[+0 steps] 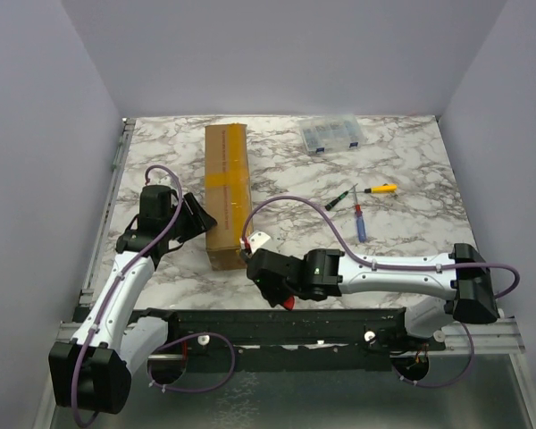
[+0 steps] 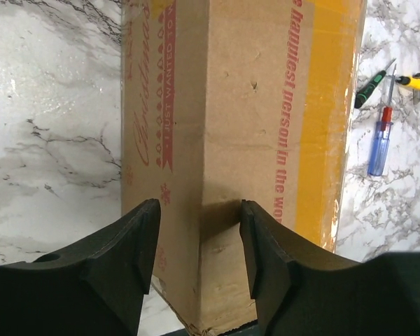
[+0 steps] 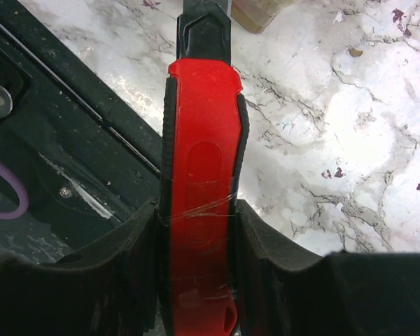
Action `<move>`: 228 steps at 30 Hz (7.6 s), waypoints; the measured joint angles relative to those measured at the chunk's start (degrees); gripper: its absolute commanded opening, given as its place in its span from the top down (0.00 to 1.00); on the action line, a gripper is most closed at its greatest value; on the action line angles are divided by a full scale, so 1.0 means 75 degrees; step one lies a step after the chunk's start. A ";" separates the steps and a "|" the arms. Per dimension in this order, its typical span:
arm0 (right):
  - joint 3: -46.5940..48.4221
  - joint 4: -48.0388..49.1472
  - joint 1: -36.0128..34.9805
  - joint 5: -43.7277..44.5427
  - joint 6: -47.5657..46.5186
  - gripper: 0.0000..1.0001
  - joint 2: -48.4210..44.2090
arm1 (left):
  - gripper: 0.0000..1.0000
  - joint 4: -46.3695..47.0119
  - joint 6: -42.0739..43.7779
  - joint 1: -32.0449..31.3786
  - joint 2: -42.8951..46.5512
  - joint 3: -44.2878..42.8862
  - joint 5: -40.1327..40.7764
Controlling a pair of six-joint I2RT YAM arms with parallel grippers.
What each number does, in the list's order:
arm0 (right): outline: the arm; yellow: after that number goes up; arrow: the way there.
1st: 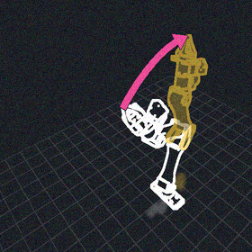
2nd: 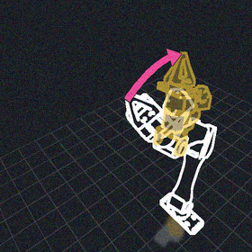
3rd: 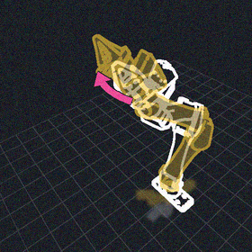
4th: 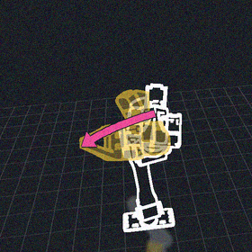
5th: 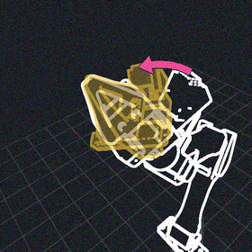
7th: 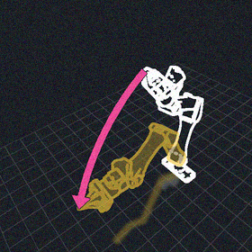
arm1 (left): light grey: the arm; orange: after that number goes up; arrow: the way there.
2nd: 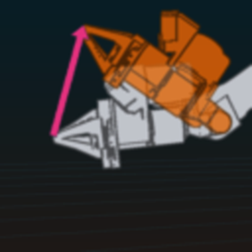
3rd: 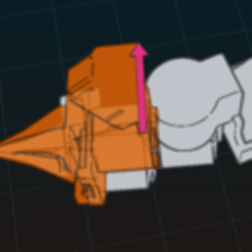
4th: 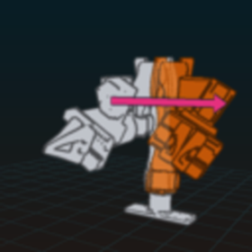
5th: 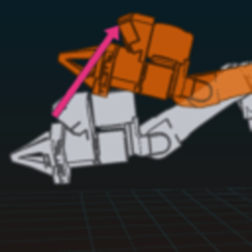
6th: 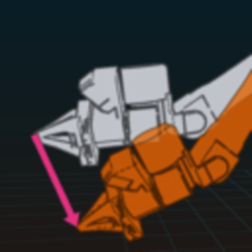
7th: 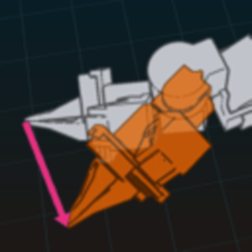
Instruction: Unpack the express box
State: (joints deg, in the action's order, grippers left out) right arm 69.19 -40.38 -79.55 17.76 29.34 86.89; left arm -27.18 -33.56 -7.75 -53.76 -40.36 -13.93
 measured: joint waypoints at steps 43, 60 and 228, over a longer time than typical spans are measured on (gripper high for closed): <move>0.1408 -0.1647 -0.0052 0.0898 0.0807 1.00 0.0982 | 0.47 0.0009 0.0242 -0.0085 -0.0166 -0.0245 0.0152; 0.1813 -0.2122 -0.0052 0.1186 0.1207 1.00 0.1358 | 1.00 0.0358 0.0662 -0.0280 -0.0058 -0.0705 -0.1999; -0.1542 0.4167 0.3794 -0.0163 -0.0504 1.00 0.0172 | 0.04 0.0076 0.0082 -0.0350 -0.1781 -0.2789 0.0874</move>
State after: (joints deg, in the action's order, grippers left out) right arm 57.63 -9.13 -51.09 16.53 25.56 88.18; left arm -26.61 -32.95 -10.37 -67.11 -61.28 -7.38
